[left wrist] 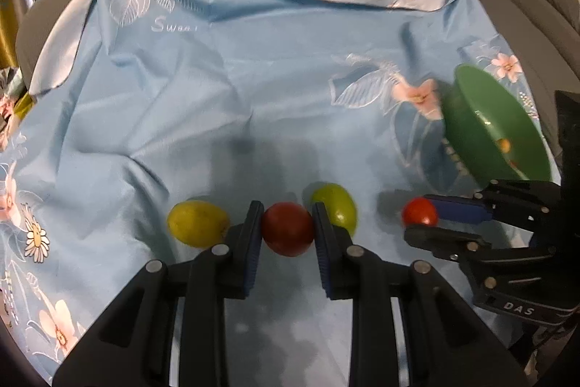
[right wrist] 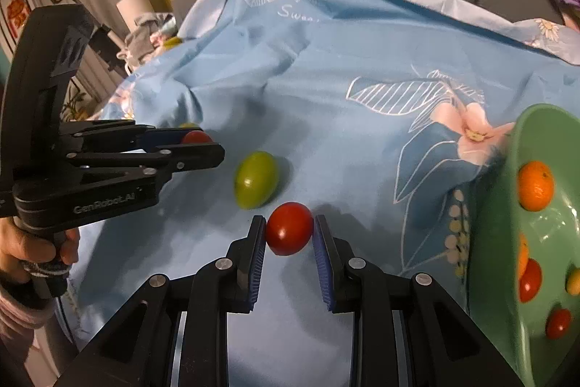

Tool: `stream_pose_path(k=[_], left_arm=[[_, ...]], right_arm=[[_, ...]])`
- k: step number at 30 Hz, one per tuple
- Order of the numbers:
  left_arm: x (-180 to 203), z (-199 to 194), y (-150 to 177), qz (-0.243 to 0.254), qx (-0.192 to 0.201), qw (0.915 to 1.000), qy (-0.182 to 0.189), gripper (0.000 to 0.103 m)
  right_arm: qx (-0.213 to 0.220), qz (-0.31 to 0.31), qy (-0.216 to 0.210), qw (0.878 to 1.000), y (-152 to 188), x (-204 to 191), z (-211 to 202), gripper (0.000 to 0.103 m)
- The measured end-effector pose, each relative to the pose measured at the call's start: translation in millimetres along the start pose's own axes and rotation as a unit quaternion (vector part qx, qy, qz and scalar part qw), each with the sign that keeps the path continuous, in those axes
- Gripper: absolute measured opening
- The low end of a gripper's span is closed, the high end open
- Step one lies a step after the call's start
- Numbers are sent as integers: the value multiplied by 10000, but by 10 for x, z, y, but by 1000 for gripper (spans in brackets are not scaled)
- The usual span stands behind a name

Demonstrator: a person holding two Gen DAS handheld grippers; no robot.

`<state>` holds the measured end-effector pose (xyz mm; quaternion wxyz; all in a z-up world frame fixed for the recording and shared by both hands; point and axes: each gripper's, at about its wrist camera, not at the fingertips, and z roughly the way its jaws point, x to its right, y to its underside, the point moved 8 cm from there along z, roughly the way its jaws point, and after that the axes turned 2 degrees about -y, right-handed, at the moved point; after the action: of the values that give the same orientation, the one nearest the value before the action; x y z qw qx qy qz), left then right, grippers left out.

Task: Organize fruits
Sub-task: 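Grasp a red cherry tomato with the left gripper while the right gripper grasps another, then lower both cherry tomatoes into the green bowl and open both grippers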

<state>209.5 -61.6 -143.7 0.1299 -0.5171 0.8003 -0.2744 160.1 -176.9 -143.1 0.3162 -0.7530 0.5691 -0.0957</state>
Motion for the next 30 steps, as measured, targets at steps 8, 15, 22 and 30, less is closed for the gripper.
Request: stream_pose_path(k=[8, 15, 22, 30], left_arm=[[322, -310, -80, 224, 251, 9993, 190, 27], [817, -478, -255, 491, 463, 9958, 611, 27], [1511, -425, -449, 920, 508, 9886, 1077, 27], [2066, -183, -549, 1289, 318, 9810, 1412, 27]], right_arm=[[360, 84, 14, 9993, -26, -8, -363, 28], [893, 330, 203, 9952, -47, 239, -880, 29], [1207, 715, 650, 9880, 68, 737, -1316, 29], [1251, 1138, 989, 9806, 250, 1196, -1501, 29]])
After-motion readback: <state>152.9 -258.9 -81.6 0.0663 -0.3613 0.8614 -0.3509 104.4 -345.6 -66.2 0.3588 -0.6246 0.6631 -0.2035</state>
